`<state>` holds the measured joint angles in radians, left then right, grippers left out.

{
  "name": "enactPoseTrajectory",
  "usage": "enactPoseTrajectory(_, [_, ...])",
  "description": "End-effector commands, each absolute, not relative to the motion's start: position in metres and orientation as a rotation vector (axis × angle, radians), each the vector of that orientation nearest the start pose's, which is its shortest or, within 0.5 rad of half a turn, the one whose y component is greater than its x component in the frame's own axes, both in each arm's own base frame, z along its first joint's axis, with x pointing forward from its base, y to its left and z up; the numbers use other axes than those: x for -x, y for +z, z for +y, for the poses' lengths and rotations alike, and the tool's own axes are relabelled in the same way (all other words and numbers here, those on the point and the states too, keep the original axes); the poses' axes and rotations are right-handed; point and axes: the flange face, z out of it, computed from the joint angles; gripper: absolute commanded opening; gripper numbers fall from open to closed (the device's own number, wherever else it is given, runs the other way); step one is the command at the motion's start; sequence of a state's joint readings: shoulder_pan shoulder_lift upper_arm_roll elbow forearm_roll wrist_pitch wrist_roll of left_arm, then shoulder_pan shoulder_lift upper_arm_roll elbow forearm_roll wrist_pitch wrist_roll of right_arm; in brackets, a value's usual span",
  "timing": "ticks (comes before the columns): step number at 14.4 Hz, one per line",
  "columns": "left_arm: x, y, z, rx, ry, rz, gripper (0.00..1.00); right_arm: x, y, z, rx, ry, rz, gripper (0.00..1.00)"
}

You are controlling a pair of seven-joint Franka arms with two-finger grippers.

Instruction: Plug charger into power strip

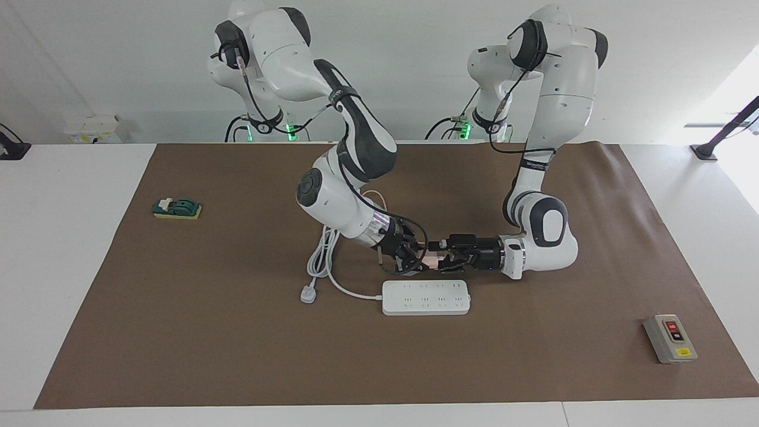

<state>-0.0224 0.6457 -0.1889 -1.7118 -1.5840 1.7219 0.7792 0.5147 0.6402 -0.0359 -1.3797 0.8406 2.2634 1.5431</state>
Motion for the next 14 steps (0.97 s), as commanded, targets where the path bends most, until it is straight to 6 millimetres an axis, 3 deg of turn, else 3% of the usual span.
enactPoseTrajectory(1, [-0.628, 0.267, -0.214, -1.558, -0.026, -0.035, 0.7, -0.663, 0.372, 0.369, 1.78, 0.605, 1.761, 0.0])
enactPoseTrajectory(3, [-0.629, 0.268, -0.214, -1.562, -0.025, -0.04, 0.31, -0.664, 0.372, 0.367, 1.777, 0.603, 1.763, 0.0])
enactPoseTrajectory(6, [-0.631, 0.269, -0.209, -1.562, -0.013, -0.043, 0.02, -0.664, 0.371, 0.366, 1.776, 0.605, 1.766, 0.0])
enactPoseTrajectory(9, [-0.632, 0.271, -0.205, -1.564, 0.006, -0.056, 0.0, -0.665, 0.371, 0.365, 1.774, 0.607, 1.767, 0.0])
enactPoseTrajectory(10, [-0.633, 0.281, -0.204, -1.569, 0.02, -0.068, 0.0, -0.665, 0.371, 0.365, 1.773, 0.611, 1.768, 0.0])
enactPoseTrajectory(11, [-0.633, 0.282, -0.204, -1.57, 0.023, -0.069, 0.0, -0.666, 0.371, 0.363, 1.77, 0.61, 1.778, 0.61])
enactPoseTrajectory(12, [-0.634, 0.284, -0.204, -1.575, 0.026, -0.072, 0.0, -0.666, 0.371, 0.362, 1.771, 0.605, 1.781, 1.0])
enactPoseTrajectory(14, [-0.635, 0.285, -0.203, -1.576, 0.03, -0.073, 0.0, -0.667, 0.371, 0.358, 1.782, 0.612, 1.785, 1.0])
